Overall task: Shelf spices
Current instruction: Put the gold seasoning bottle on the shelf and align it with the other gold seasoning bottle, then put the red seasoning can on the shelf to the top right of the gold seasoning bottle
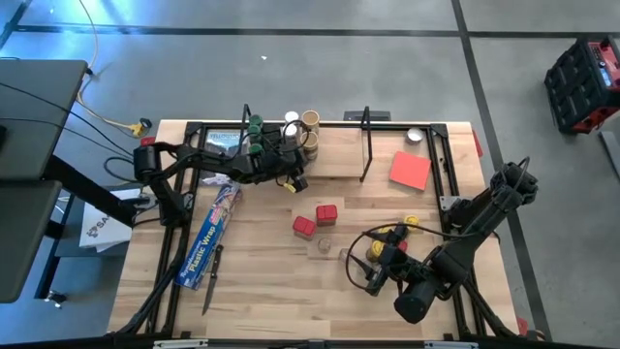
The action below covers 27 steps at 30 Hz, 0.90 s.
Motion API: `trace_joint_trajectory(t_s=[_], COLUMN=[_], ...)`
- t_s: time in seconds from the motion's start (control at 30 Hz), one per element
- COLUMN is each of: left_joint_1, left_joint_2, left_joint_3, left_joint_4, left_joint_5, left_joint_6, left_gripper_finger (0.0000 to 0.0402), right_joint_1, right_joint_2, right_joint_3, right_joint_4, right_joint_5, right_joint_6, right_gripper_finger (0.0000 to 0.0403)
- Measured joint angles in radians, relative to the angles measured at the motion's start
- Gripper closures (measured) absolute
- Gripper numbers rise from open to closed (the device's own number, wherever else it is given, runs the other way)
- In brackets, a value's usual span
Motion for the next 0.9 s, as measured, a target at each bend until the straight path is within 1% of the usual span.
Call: trace_joint_trajectory(t_s=[0.3, 0.5, 0.6, 0.73, 0.83, 0.9], left_joint_1=[-0.001, -0.062, -0.122, -0.237, -0.365, -0.471], left_joint_2=[-0.002, -0.041, -0.105, -0.235, -0.328, -0.374], left_joint_3=[0.000, 0.001, 0.001, 0.001, 0.001, 0.002], left_joint_4=[0.019, 0.008, -0.068, -0.185, -0.255, -0.273], left_joint_5=[-0.049, -0.117, -0.168, -0.246, -0.322, -0.409], left_joint_6=[0.000, -0.014, -0.065, -0.125, -0.173, -0.190], left_gripper_finger=[0.0324, 0.0324, 0.0324, 0.0324, 0.0324, 0.0326], right_joint_1=[0.000, 0.000, 0.000, 0.000, -0.001, -0.008], right_joint_2=[0.000, 0.000, 0.000, 0.000, 0.000, 0.000], right_joint_3=[0.000, 0.000, 0.000, 0.000, 0.000, 0.000], right_joint_4=[0.001, 0.001, 0.001, 0.010, 0.020, 0.025], right_joint_5=[-0.001, -0.001, -0.002, -0.002, -0.003, -0.011], right_joint_6=[0.000, 0.000, 0.000, 0.000, 0.000, 0.000], right_gripper_finger=[0.0102, 0.0102, 0.0102, 0.0102, 0.0102, 0.0102])
